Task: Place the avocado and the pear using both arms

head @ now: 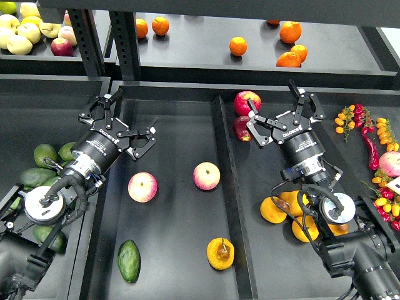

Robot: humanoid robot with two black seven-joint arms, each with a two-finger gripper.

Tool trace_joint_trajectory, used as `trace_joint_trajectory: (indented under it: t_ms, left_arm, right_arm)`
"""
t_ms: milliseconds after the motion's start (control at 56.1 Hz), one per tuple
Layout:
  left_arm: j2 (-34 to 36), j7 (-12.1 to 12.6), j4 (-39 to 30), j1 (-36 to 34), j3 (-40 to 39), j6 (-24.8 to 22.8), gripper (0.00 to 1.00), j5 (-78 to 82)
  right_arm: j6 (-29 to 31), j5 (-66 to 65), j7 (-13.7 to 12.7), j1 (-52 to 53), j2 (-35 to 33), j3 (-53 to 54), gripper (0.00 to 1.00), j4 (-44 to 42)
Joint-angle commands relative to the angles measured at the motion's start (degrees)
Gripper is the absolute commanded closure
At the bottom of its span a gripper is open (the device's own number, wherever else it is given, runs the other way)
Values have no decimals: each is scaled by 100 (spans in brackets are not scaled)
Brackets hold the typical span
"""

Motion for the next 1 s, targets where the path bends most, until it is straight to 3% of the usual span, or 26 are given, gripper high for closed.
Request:
trace_joint_trajectory:
  t_ms: [0,357,981]
  left_arm:
    - [0,43,2,1,-11,-9,0,0]
    - [0,-1,46,-16,-117,-88,0,9]
    - [0,175,64,-16,-126,-176,0,-96]
  right_arm:
    - [0,0,0,0,0,-1,0,0]
    - [0,0,0,0,0,-1,0,-44]
    - [0,0,0,0,0,7,0,-53]
